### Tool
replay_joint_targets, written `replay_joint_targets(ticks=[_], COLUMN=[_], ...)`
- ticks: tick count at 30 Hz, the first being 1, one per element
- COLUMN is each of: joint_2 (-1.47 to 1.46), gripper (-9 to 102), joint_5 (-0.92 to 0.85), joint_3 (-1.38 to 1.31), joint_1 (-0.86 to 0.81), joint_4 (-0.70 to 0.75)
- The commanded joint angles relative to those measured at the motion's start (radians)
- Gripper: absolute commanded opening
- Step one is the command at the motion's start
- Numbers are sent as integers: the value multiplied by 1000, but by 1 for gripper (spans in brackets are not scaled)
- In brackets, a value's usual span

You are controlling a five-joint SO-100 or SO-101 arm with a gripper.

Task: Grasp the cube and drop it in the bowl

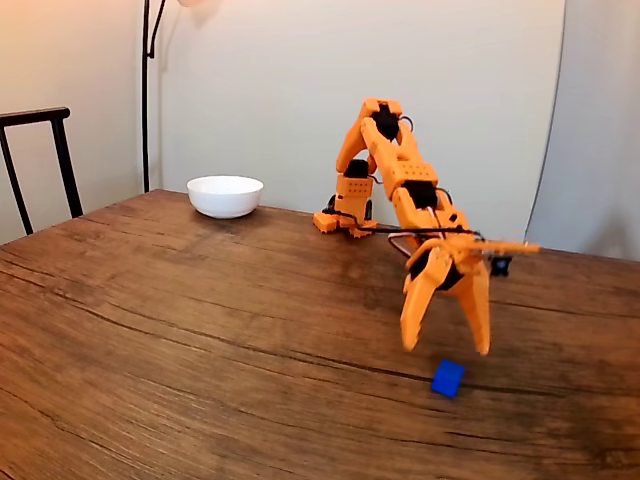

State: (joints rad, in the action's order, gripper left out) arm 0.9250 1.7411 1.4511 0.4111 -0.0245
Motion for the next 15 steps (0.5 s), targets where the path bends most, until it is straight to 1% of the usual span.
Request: replay_joint_targets(ticks=[1, 15], joint_2=[-2, -41], gripper=[48, 48], joint_5=[-28, -40], joint_3=[-52, -64], joint_1=[14, 2], joint_4=[-21, -26])
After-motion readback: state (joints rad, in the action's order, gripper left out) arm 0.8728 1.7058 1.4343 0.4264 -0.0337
